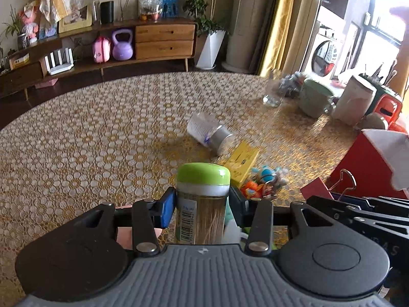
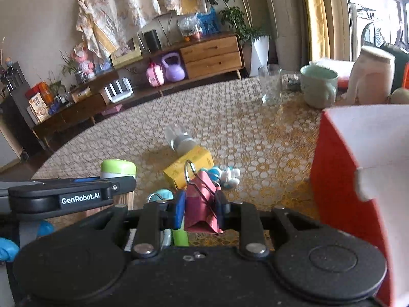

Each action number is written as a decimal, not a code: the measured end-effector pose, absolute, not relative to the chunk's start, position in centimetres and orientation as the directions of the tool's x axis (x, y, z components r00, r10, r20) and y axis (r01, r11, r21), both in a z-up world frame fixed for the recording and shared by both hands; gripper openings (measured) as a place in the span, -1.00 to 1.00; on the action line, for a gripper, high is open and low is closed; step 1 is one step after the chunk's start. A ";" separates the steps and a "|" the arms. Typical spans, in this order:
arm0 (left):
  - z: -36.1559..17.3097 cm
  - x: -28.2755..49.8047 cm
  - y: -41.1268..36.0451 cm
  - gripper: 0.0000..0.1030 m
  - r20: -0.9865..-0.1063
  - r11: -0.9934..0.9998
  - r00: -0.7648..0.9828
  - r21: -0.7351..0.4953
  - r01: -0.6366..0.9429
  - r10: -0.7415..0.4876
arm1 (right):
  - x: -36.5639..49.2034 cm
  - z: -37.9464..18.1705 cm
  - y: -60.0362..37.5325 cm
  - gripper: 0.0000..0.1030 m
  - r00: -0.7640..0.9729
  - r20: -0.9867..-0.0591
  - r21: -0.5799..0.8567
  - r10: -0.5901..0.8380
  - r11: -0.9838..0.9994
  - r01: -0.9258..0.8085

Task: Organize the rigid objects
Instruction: 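Carry the clip and jar into the red box with both tools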

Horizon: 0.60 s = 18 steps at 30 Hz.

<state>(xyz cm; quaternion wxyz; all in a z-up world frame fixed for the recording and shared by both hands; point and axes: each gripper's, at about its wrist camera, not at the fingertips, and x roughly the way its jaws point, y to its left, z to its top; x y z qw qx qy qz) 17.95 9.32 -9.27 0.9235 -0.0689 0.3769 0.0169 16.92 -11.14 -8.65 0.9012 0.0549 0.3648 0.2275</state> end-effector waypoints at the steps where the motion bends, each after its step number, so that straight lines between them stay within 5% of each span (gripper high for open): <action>1: -8.6 17.6 9.2 -0.15 -0.693 0.990 0.721 -0.117 -0.080 -0.024 | 16.6 -8.1 -11.6 -0.54 0.629 -0.628 0.272 0.458 0.887 -0.374; 18: 2.3 15.6 -1.9 -0.15 -0.653 0.973 0.723 -0.188 0.135 -0.226 | 15.1 -0.8 -23.5 -0.54 0.725 -0.565 0.240 0.393 0.920 -0.311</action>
